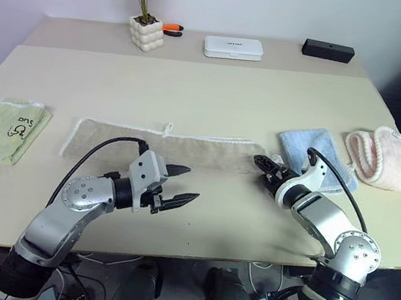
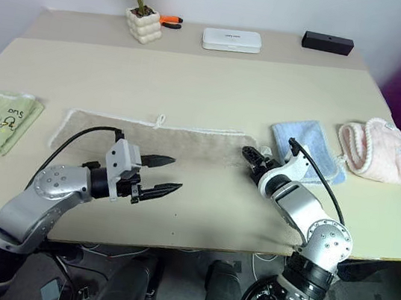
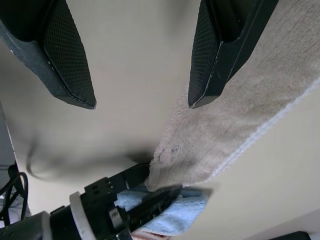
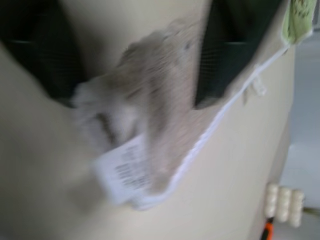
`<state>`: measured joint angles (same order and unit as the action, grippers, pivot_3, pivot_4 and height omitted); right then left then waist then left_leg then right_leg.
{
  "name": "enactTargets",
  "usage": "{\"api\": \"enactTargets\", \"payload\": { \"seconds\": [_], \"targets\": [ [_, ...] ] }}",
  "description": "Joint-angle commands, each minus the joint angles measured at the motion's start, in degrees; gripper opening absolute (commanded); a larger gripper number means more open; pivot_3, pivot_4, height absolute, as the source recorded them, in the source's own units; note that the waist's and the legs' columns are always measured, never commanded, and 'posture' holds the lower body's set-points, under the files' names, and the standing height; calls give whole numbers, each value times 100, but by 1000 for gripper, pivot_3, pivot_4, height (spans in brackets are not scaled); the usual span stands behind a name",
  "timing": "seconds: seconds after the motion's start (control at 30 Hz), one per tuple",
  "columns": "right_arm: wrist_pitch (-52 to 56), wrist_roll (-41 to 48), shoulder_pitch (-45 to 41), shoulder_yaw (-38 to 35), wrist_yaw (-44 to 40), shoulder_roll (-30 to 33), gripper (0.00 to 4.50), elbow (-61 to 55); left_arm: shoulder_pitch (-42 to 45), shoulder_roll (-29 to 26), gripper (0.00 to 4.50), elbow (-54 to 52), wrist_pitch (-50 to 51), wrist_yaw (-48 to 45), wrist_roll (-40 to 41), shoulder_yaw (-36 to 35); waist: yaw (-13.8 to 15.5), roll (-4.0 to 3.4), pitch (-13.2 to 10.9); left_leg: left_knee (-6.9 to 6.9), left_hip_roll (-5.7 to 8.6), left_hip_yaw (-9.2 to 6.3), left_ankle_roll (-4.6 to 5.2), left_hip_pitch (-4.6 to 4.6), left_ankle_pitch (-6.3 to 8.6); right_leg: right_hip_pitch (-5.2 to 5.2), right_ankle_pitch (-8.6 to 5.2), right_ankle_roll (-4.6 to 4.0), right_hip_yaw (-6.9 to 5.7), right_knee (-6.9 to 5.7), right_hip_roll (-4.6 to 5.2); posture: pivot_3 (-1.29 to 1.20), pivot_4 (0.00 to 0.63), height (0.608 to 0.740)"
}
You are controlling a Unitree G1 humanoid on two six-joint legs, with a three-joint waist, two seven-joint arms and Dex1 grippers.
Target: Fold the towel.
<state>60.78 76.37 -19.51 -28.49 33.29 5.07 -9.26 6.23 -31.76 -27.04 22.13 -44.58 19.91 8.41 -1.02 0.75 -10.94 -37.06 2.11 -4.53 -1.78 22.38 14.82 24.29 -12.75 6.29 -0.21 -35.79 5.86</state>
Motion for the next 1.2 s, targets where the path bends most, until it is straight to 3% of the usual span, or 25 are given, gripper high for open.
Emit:
{"api": "enactTargets", "payload": {
  "seconds": [0.03, 0.1, 0.27, 0.5, 0.6, 0.7, 0.83, 0.97, 1.2],
  "targets": [
    [-219, -173, 40, 87, 16, 81, 1056, 135, -16, 1, 2968, -131, -58, 28, -16, -24, 1, -1, -1, 0, 0, 0, 0, 0, 0, 0, 0, 0, 0, 0, 0, 0, 150, 740],
    [-313, -205, 56, 119, -23, 173, 38, -25, -61, 3, 2968, -150, -61, 40, -16, -21, 3, -1, 0, 0, 0, 0, 0, 2, 0, 1, 0, 0, 0, 2, 0, 0, 150, 740],
    [-210, -131, 129, 311, -245, 702, 38, -628, -110, 20, 2968, -148, -74, 37, -23, 12, 36, -14, -7, 2, 2, -5, 1, 12, 0, 1, 0, 0, 0, 16, 1, 0, 150, 740],
    [153, -409, 225, 523, -1554, 2794, 38, -1429, -30, 1, 2968, 1, -103, -51, 8, -39, 25, -23, -13, 7, 2, -3, 9, 20, 6, 0, -1, -1, -1, 43, -1, 0, 150, 740],
    [68, -1148, -56, 1253, -2584, 3722, 38, -1854, 63, 42, 2968, 107, -146, -108, -26, 28, 13, -31, -16, 7, 1, 2, 11, 20, 6, 1, -1, -2, 0, 46, -2, 0, 150, 740],
    [-109, -1827, -388, 2279, -3503, 4148, 38, -2217, 153, 107, 2968, 166, -158, -117, -49, 84, 12, -28, -15, 7, -3, 2, 13, 19, 7, 2, -1, -2, -1, 47, -6, 0, 150, 740],
    [-234, -2334, -732, 3207, -4324, 4000, 38, -2275, 175, 194, 2968, 186, -138, -70, -57, 96, 33, -25, -16, 8, -5, -2, 18, 23, 10, 2, 0, 0, -2, 54, -8, 0, 150, 740],
    [-689, -3490, -1150, 4565, -4864, 3380, 38, -1708, -72, 184, 2968, 82, -175, -14, -137, 146, 25, -22, -17, 0, 1, -1, 18, 32, 11, 2, 4, 4, -1, 61, -1, 0, 150, 740],
    [-1141, -4636, -1232, 5300, -5382, 2788, 38, -1088, -340, 95, 2968, -161, -60, 168, -121, -28, 39, -20, -16, 0, 3, -8, 17, 35, 11, 5, 10, 11, -2, 61, 0, 0, 150, 740]
  ]
}}
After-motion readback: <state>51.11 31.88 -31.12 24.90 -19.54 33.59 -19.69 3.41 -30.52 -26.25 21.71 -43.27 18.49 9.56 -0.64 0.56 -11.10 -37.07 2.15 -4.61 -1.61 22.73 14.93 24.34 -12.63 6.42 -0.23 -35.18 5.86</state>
